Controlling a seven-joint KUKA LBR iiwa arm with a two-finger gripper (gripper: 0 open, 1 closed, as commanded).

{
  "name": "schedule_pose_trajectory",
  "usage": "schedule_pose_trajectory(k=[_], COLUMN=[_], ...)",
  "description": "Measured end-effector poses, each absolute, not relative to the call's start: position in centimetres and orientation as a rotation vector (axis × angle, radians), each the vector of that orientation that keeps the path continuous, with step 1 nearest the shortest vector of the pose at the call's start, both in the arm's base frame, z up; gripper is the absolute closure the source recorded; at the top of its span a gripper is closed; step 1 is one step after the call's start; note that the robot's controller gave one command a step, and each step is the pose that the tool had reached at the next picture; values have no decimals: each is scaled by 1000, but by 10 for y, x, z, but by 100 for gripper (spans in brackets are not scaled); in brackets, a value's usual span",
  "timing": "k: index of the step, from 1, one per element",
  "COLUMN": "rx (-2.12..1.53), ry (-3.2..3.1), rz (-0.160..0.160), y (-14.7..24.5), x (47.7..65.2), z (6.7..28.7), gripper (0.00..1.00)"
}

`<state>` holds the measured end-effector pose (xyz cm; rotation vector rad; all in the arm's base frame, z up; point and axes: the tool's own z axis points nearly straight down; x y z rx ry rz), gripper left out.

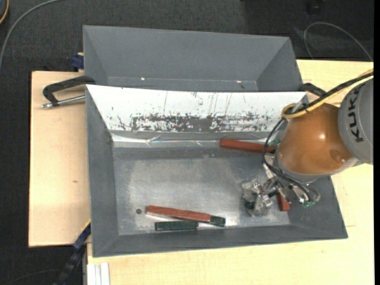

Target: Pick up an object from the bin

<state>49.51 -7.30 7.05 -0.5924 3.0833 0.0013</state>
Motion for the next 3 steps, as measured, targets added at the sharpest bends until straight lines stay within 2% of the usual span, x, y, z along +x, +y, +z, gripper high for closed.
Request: schedule_pose_trajectory(k=[1,2,3], rx=[-1018,-941,-931], ry=[2964,2986,2991], rz=[-1,-10,-7], y=[-85,-119,-137], x=[534,504,511], z=[71,175,233], gripper=[100,100,100])
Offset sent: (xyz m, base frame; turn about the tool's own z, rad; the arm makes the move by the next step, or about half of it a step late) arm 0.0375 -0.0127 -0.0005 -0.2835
